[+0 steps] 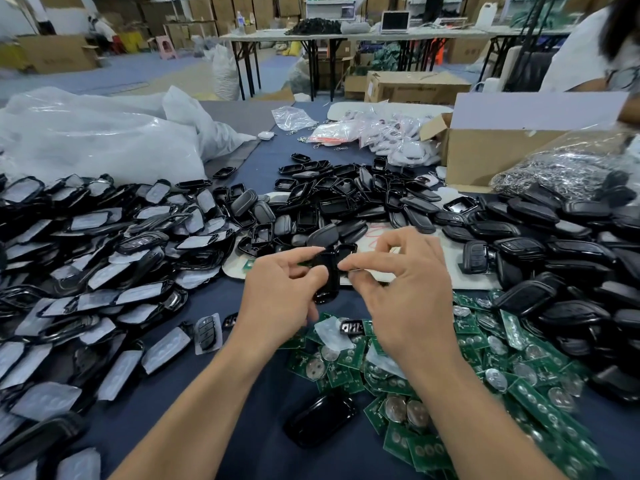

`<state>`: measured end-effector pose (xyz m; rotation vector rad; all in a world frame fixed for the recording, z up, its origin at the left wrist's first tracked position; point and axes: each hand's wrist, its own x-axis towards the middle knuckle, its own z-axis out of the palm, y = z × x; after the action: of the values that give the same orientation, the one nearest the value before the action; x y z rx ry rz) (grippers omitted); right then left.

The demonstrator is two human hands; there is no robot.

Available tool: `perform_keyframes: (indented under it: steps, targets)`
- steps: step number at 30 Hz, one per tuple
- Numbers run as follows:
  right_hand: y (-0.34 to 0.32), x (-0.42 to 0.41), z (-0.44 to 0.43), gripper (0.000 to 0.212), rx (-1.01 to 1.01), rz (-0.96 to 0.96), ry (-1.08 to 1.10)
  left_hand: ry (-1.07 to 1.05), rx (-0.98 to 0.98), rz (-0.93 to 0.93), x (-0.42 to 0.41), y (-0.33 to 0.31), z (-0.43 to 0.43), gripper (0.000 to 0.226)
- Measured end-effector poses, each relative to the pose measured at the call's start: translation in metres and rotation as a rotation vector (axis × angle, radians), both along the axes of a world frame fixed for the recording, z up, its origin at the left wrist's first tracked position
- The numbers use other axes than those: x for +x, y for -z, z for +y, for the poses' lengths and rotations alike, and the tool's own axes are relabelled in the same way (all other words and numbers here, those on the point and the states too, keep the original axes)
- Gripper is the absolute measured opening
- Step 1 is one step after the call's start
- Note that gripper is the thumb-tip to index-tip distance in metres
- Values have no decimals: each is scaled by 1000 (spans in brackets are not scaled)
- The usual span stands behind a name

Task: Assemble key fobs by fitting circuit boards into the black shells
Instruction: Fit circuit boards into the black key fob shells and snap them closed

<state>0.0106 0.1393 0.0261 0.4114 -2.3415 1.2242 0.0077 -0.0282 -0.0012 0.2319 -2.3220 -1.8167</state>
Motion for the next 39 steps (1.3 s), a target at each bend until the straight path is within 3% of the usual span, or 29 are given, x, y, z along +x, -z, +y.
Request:
perform_keyframes:
  steps: [5,13,17,20,24,29,34,36,39]
  targets:
    - [7,-1,-3,28,-79,-108,-103,32,54,-1,-6,1,0,28]
    - [12,-7,-4,23,-273,-260,-112,121,53,47,-7,-2,5,33]
    - [11,-8,-5,22,-320,-300,-104,111,113,7,-6,-3,5,24]
    - [12,-10,-3,20,-401,-316,-86,290,143,-22,-1,-11,3,26]
    - [13,-13,1,24,-489,-328,-67,469,92,-6,4,-17,4,47]
    - [17,-16,0,22,-518,-363,-82,392,115,32,-1,-9,1,48]
    - [21,-15,0,19,-367,-293,-62,268,129,87,-3,-8,-1,49]
    - [20,-15,2,18,-290,-229,-2,230,107,75,-4,-7,-1,50]
    - [19,-19,7,23,-341,-217,-35,163,37,4,-6,-4,-1,40]
